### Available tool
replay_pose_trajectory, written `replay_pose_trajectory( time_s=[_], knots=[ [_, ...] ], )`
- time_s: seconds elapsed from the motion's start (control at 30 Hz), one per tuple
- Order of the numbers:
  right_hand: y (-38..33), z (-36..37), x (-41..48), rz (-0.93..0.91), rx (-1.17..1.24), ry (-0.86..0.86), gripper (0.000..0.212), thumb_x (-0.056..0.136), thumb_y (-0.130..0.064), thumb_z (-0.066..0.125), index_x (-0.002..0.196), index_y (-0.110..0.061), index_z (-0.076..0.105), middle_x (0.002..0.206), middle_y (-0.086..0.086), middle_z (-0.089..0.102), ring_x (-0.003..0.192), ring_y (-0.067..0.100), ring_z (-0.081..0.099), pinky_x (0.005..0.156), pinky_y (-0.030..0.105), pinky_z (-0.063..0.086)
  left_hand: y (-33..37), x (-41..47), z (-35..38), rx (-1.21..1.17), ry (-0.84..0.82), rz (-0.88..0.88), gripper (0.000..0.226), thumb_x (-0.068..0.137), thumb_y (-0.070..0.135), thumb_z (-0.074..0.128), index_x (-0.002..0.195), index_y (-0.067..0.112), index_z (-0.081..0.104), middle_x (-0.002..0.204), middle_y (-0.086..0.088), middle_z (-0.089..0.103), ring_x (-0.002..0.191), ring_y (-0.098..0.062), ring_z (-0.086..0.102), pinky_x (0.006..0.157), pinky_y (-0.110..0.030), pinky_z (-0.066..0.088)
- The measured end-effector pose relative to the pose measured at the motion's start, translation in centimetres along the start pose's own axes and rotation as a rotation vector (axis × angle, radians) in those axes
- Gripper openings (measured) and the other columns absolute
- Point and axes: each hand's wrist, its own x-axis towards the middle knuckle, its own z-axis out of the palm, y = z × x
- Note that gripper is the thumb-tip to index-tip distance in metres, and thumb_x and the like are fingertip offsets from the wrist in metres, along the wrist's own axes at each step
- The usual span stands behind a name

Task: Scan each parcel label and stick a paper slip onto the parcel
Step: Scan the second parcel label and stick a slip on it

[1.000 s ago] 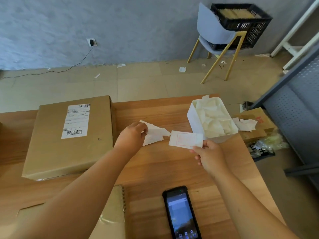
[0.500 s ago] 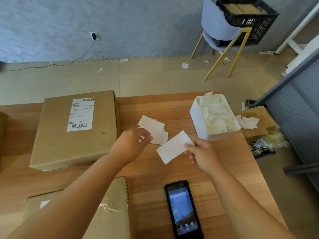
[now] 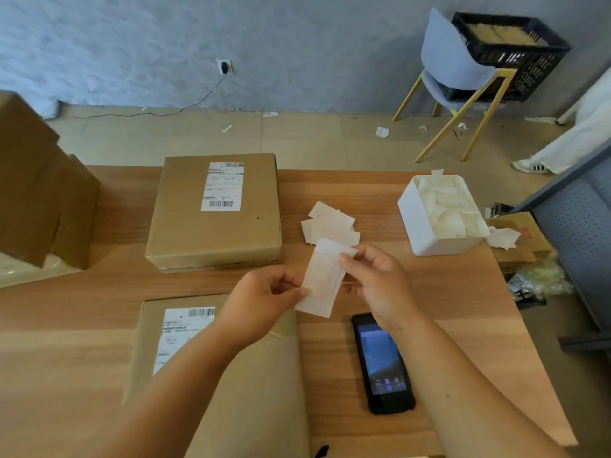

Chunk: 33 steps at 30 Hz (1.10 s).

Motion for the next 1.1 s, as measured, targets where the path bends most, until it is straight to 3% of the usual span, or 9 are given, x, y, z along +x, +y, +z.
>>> replay_pose_trajectory(
  time_s=[0.1, 0.23, 0.37, 0.53, 0.73, 0.9, 1.1],
  knots=[
    [0.0, 2.6, -1.5, -0.076, -0.133, -0.042, 0.01, 0.09, -0.009, 0.062, 0.081, -0.012, 0.065, 0.077, -0.002, 0.073, 0.073, 0.011, 0.07, 0.059, 0.023, 0.054, -0.9, -2.4, -1.6, -0.109, 0.061, 0.009, 0.008, 0.084, 0.022, 0.066, 0.084, 0.028, 0.07, 0.08, 0.009, 0.072, 0.067, -0.004, 0.065, 0.056, -0.013, 0.047],
    [-0.4, 5.6, -3.5, -0.076, -0.269, -0.176, 0.021, 0.089, -0.012, 0.063, 0.073, -0.024, 0.069, 0.08, 0.0, 0.074, 0.076, 0.014, 0.071, 0.063, 0.026, 0.055, -1.9, -5.0, -4.4, -0.245, 0.137, 0.028, 0.013, 0.087, 0.016, 0.061, 0.082, 0.024, 0.07, 0.079, 0.004, 0.072, 0.064, -0.006, 0.062, 0.056, -0.016, 0.047],
    [-0.4, 8.2, -5.2, -0.057, -0.344, -0.24, 0.02, 0.087, -0.017, 0.066, 0.074, -0.03, 0.072, 0.081, 0.001, 0.074, 0.077, 0.018, 0.071, 0.068, 0.038, 0.056, -2.7, -7.1, -6.4, -0.252, 0.141, 0.045, 0.016, 0.087, 0.01, 0.059, 0.075, 0.015, 0.068, 0.067, 0.005, 0.069, 0.059, -0.006, 0.059, 0.057, -0.02, 0.047],
    [-0.6, 10.0, -6.8, -0.072, -0.38, -0.236, 0.015, 0.086, -0.015, 0.068, 0.077, -0.026, 0.072, 0.083, 0.002, 0.074, 0.079, 0.02, 0.071, 0.072, 0.042, 0.056, -3.6, -9.2, -8.1, -0.247, 0.107, 0.054, 0.019, 0.086, 0.003, 0.057, 0.074, 0.011, 0.069, 0.066, 0.001, 0.07, 0.058, -0.007, 0.059, 0.056, -0.018, 0.049],
    [-1.1, 11.0, -8.2, -0.09, -0.421, -0.285, 0.01, 0.087, -0.014, 0.066, 0.082, -0.023, 0.069, 0.084, -0.002, 0.074, 0.08, 0.014, 0.071, 0.065, 0.027, 0.057, -4.2, -10.6, -9.0, -0.216, 0.094, 0.065, 0.016, 0.085, 0.003, 0.057, 0.075, 0.008, 0.067, 0.064, 0.002, 0.069, 0.058, -0.005, 0.058, 0.056, -0.017, 0.048],
    [-1.3, 11.3, -8.7, -0.09, -0.433, -0.299, 0.009, 0.088, -0.013, 0.065, 0.084, -0.02, 0.069, 0.085, -0.002, 0.073, 0.082, 0.016, 0.07, 0.069, 0.03, 0.057, -4.1, -11.4, -9.5, -0.295, 0.042, 0.102, 0.017, 0.086, 0.0, 0.056, 0.075, 0.006, 0.068, 0.066, -0.001, 0.069, 0.058, -0.007, 0.057, 0.058, -0.018, 0.049],
    [-1.7, 11.4, -9.1, -0.107, -0.441, -0.307, 0.008, 0.089, -0.014, 0.064, 0.085, -0.019, 0.069, 0.084, -0.003, 0.073, 0.08, 0.013, 0.069, 0.063, 0.019, 0.054, -3.9, -11.7, -9.6, -0.349, 0.029, 0.128, 0.018, 0.086, 0.0, 0.057, 0.074, 0.009, 0.068, 0.067, -0.002, 0.07, 0.058, -0.007, 0.057, 0.058, -0.018, 0.049]
  ],
)
